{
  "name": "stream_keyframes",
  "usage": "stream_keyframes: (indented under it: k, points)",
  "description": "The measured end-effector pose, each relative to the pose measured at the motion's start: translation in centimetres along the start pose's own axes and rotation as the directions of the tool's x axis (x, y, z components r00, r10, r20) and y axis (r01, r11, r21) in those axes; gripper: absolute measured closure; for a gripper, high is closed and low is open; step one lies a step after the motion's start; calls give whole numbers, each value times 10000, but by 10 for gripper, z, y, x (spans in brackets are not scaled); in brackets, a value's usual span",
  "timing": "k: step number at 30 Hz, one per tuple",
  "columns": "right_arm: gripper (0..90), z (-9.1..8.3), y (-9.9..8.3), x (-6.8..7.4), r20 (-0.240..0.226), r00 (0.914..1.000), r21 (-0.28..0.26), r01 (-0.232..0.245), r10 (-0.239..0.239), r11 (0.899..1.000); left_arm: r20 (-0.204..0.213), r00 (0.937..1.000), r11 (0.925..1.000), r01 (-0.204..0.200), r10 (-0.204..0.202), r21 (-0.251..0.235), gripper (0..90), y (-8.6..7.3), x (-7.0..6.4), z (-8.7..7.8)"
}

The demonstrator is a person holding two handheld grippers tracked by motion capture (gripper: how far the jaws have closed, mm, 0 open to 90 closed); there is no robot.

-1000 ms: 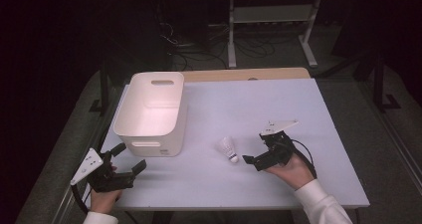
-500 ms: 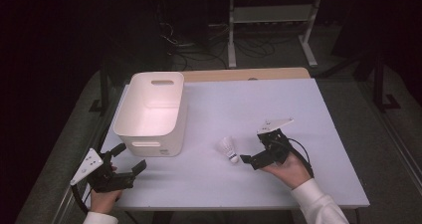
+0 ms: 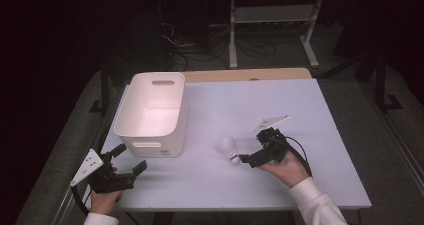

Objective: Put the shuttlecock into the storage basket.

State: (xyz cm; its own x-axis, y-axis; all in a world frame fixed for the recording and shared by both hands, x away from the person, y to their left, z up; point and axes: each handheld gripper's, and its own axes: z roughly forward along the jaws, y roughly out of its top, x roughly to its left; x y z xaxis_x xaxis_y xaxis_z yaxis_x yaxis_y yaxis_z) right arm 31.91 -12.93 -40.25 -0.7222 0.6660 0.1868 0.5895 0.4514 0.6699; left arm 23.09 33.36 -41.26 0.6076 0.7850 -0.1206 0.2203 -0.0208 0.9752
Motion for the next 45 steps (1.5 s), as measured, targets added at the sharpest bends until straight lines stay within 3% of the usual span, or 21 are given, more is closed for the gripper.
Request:
stream_keyframes:
  k: [16, 19, 28, 40, 45]
  points:
    - [0, 21, 5, 3, -420, 9959, 946, -761, 803, 9926, 20, 10000, 10000, 25, -25, -16, 0, 0, 0, 0]
    - [0, 27, 6, 6, -466, 9934, 1411, -975, 1050, 9852, 31, 10000, 10000, 27, -27, -24, 0, 0, 0, 0]
    - [0, 38, 8, 8, -382, 9919, 1999, -1113, 1212, 9735, 52, 10000, 10000, 29, -29, -34, 0, 0, 0, 0]
    - [197, 43, 13, 9, -556, 9908, 2125, -1087, 1231, 9711, 122, 9996, 9994, 251, -248, -225, 0, 0, -2, 1]
    - [288, 44, 13, 9, -591, 9913, 2129, -1022, 1172, 9717, 102, 9998, 9998, 141, -140, -144, 0, 0, -1, 1]
